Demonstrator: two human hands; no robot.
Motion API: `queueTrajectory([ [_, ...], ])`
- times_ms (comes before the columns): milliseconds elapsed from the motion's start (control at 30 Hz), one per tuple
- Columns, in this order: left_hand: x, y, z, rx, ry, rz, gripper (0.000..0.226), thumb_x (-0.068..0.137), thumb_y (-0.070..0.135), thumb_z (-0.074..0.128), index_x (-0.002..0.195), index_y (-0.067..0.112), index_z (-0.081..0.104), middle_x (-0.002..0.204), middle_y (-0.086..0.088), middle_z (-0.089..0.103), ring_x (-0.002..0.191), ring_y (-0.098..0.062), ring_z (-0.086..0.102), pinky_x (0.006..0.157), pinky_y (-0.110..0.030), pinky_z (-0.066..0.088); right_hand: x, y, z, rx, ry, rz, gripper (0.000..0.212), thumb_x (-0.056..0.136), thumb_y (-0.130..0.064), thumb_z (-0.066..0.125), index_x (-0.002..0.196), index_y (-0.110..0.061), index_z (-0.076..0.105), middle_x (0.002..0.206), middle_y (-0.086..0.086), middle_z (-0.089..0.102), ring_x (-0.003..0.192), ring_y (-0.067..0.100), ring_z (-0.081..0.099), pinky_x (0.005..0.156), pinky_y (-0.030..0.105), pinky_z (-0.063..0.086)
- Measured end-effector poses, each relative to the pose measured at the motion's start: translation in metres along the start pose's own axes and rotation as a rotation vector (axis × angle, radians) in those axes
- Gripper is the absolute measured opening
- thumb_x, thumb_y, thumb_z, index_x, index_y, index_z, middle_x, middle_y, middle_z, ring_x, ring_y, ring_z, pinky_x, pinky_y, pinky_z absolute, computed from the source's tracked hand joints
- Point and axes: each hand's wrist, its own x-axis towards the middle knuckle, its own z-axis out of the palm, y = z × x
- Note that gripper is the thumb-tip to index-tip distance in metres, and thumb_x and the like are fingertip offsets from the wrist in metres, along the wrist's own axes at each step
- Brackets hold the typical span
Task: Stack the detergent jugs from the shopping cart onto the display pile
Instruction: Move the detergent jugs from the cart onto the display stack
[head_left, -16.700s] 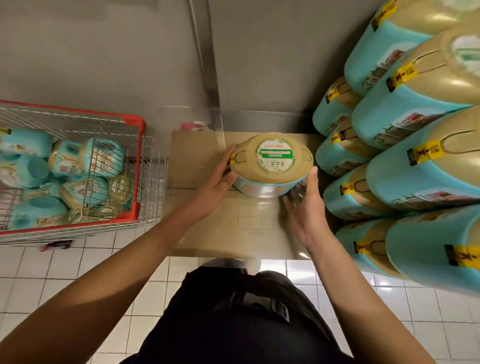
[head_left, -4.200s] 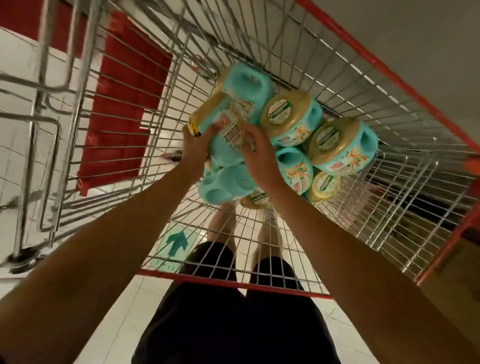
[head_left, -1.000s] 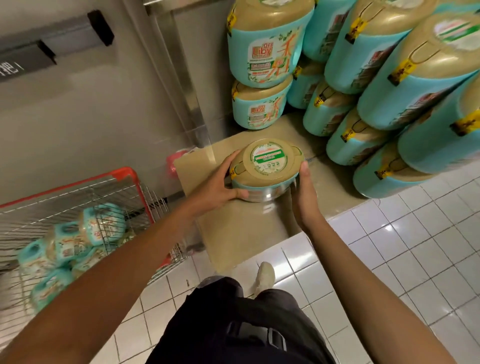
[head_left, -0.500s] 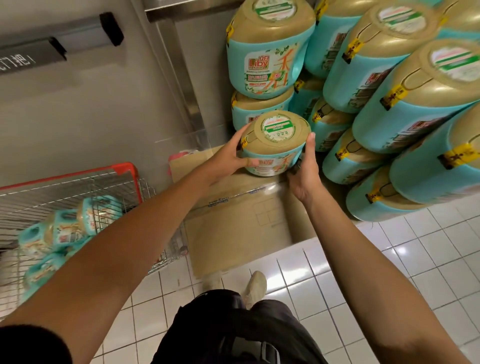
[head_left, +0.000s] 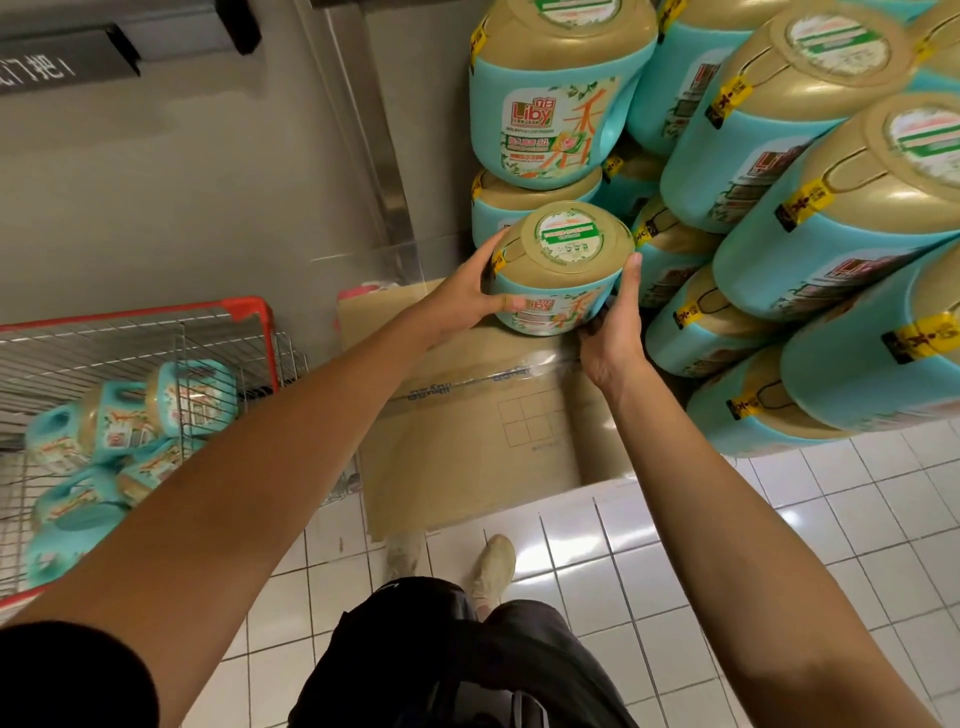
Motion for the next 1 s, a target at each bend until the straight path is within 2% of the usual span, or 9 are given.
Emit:
queueTrajectory([
  [100,-0.003,-0.006,0.001,0.007,0.032,-0.043,0.102,0.087,0.017,0.086,0.167,0.020,0.022,0.168,-0.002,0.037,0.155,-0.019,0.035,0.126,-0.043,0.036,0.000,0.000,0.001,0.016,0.005,0.006,0.076,0.101,-0.070,0.046,0.151,-0.013,0.055,0.141,0.009,0.068,0.117,0.016,0.068,0.075,0.025,0.059],
  [233,-0.014,-0.010,0.008,0.027,0.102,-0.118,0.092,0.095,0.008,0.077,0.167,0.018,0.022,0.168,-0.007,0.037,0.152,-0.026,0.041,0.123,-0.049,0.040,0.000,0.001,-0.003,0.037,0.012,0.002,0.075,0.103,-0.066,0.048,0.153,-0.011,0.050,0.133,0.006,0.069,0.107,0.011,0.069,0.067,0.023,0.061],
  [367,-0.040,-0.014,0.013,0.101,0.191,-0.201,0.087,0.097,0.017,0.076,0.167,0.025,0.024,0.169,-0.006,0.035,0.150,-0.024,0.043,0.122,-0.046,0.041,-0.008,0.018,-0.006,0.024,0.115,0.003,0.063,0.109,-0.055,0.044,0.156,-0.012,0.045,0.144,0.001,0.062,0.136,0.015,0.057,0.093,0.026,0.052],
  [467,-0.082,-0.030,0.005,0.103,0.231,-0.210,0.060,0.102,0.027,0.070,0.156,0.025,0.044,0.159,-0.003,0.050,0.143,-0.021,0.051,0.116,-0.043,0.047,-0.032,0.048,0.003,-0.092,0.065,0.059,0.053,0.112,-0.053,0.039,0.148,-0.017,0.056,0.112,-0.006,0.067,0.112,0.010,0.061,0.111,0.033,0.043],
  [600,-0.162,-0.061,-0.017,0.021,0.336,-0.204,0.028,0.104,0.024,0.066,0.132,0.025,0.064,0.131,0.004,0.065,0.127,-0.021,0.064,0.087,-0.011,0.051,-0.083,0.094,0.030,-0.196,-0.001,0.167,0.030,0.112,-0.043,0.045,0.094,-0.024,0.061,0.080,-0.009,0.056,0.082,0.007,0.054,0.089,0.026,0.044],
  [733,-0.266,-0.089,-0.051,-0.082,0.451,-0.247,0.019,0.105,0.032,0.063,0.112,0.049,0.069,0.123,0.010,0.070,0.115,-0.011,0.068,0.094,-0.030,0.057,-0.138,0.142,0.071,-0.280,-0.164,0.234,0.030,0.111,-0.038,0.046,0.095,-0.026,0.068,0.074,-0.014,0.072,0.073,0.002,0.067,0.070,0.020,0.051],
  [833,-0.351,-0.103,-0.077,-0.083,0.580,-0.226,0.020,0.106,0.035,0.062,0.121,0.043,0.071,0.122,0.014,0.072,0.113,-0.008,0.069,0.091,-0.026,0.058,-0.173,0.179,0.108,-0.404,-0.272,0.257,0.028,0.111,-0.038,0.047,0.106,-0.025,0.071,0.085,-0.019,0.074,0.084,0.001,0.065,0.074,0.017,0.050],
  [933,-0.427,-0.112,-0.096,-0.102,0.642,-0.237,0.021,0.103,0.036,0.061,0.121,0.037,0.072,0.118,0.014,0.072,0.110,-0.013,0.069,0.093,-0.029,0.059,-0.204,0.217,0.135,-0.615,-0.386,0.212,0.038,0.111,-0.040,0.047,0.135,-0.018,0.066,0.130,-0.007,0.070,0.119,0.011,0.064,0.099,0.030,0.051],
  [1000,-0.476,-0.117,-0.106,-0.144,0.704,-0.265,0.023,0.097,0.046,0.062,0.116,0.039,0.073,0.118,0.014,0.072,0.109,-0.018,0.069,0.091,-0.035,0.060,-0.222,0.243,0.152,-0.706,-0.460,0.214,0.042,0.111,-0.043,0.046,0.143,-0.020,0.062,0.140,-0.004,0.066,0.130,0.014,0.061,0.098,0.033,0.051],
])
